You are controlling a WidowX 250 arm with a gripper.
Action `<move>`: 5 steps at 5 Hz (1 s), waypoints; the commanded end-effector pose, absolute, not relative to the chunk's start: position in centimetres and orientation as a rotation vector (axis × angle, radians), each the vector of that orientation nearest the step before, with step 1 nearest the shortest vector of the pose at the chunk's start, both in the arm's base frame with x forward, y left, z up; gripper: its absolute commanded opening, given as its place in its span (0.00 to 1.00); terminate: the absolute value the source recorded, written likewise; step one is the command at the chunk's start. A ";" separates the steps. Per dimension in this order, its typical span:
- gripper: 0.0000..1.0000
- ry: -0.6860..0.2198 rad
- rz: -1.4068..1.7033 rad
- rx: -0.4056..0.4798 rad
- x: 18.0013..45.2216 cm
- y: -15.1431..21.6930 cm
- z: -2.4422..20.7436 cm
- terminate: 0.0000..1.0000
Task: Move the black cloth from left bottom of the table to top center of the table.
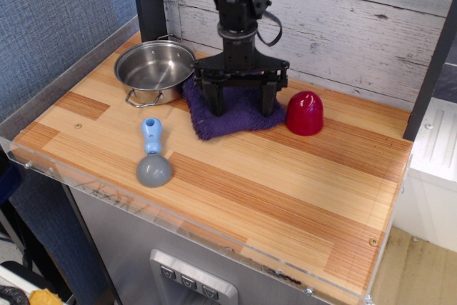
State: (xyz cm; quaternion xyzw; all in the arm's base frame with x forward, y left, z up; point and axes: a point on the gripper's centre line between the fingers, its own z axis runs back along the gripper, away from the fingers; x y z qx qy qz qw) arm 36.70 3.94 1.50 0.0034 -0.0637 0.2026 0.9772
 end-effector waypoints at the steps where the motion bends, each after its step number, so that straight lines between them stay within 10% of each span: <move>1: 1.00 -0.150 0.403 -0.009 37.6 4.1 2.4 0.00; 5: 1.00 -0.193 0.370 -0.075 36.2 3.0 10.1 0.00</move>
